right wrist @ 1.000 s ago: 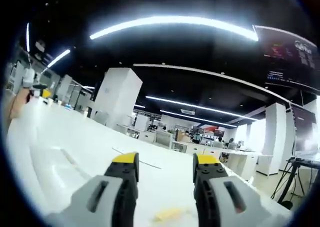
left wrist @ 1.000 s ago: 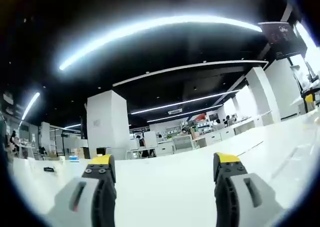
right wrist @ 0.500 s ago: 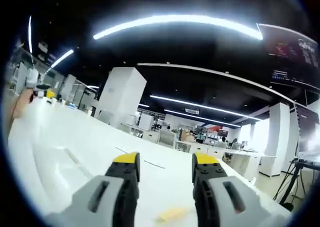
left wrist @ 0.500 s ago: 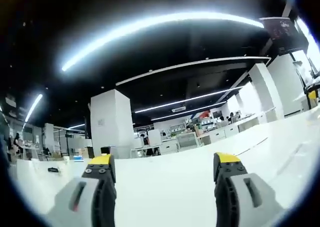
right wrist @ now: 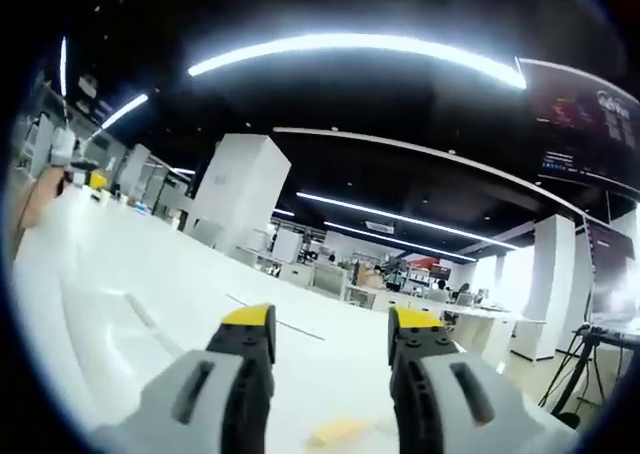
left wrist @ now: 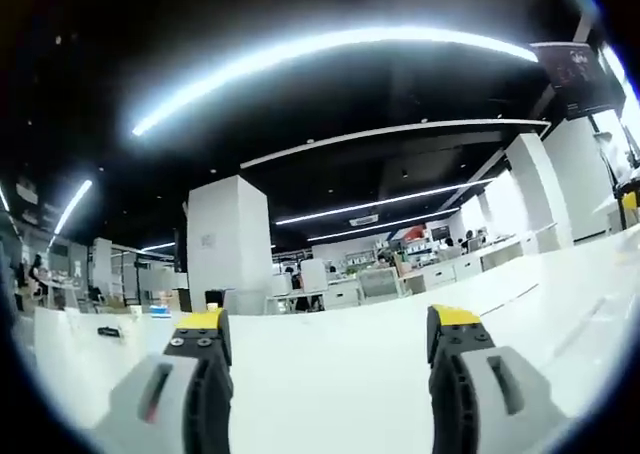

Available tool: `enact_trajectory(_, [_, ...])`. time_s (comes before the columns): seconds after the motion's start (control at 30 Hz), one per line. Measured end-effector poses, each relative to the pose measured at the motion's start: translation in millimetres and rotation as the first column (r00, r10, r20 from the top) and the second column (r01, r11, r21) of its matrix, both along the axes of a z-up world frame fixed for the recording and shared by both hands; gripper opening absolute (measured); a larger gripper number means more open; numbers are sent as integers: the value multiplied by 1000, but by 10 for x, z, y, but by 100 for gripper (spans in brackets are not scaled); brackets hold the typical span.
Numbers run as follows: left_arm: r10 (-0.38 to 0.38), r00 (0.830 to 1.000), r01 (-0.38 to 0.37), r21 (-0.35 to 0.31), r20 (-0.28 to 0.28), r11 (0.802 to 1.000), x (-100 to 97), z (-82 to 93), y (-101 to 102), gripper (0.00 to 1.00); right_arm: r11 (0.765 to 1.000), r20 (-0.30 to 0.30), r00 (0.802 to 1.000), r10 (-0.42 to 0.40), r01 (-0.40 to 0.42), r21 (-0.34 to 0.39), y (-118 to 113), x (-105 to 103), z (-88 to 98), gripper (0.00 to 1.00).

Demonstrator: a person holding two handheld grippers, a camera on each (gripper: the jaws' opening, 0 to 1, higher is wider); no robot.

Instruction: Snap each plastic latch of the storage box into its locked position after aligning the lid with the box until every specified latch is closed and the lid sits flush.

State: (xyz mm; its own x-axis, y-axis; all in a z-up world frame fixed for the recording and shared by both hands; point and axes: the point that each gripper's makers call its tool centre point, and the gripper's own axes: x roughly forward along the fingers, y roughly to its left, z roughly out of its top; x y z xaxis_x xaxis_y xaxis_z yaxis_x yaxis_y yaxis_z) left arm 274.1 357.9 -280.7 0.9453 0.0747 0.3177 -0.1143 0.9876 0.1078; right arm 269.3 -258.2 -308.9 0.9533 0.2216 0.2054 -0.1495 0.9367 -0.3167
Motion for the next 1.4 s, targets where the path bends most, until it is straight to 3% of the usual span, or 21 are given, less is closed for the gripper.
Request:
enact_trajectory(0.17, [-3, 1000, 3, 0, 11, 1000, -19, 21, -14, 80, 1000, -18, 999, -27, 27, 2, -121, -8, -13, 45])
enact_trajectory(0.37, [-57, 998, 57, 46, -11, 997, 20, 8, -262, 80, 996, -57, 998, 2, 3, 84, -199, -27, -53, 45])
enact_trajectory(0.7, [-93, 995, 95, 66, -40, 993, 73, -43, -384, 80, 996, -37, 999, 13, -9, 84, -160, -57, -18, 45])
enact_trajectory(0.83, [-112, 993, 114, 40, -41, 993, 101, -65, -373, 80, 996, -25, 1000, 17, -15, 84, -159, -75, 8, 45])
enact_trajectory(1.0, [-85, 994, 87, 27, -63, 996, 121, -114, -286, 80, 996, -5, 1000, 11, -10, 94, -192, -107, 49, 45])
enact_trajectory(1.2, [-45, 996, 50, 68, -82, 996, 131, -134, -261, 78, 996, 10, 1000, -16, 15, 93, -247, -129, 71, 45])
enact_trajectory(1.33, [-72, 993, 77, 60, -92, 995, 124, -129, -319, 77, 995, 6, 1000, -24, 23, 99, -282, -116, 60, 44])
enact_trajectory(1.4, [-123, 988, 127, 41, -90, 991, 101, -99, -432, 77, 993, 1, 999, -41, 40, 111, -328, -104, 49, 44])
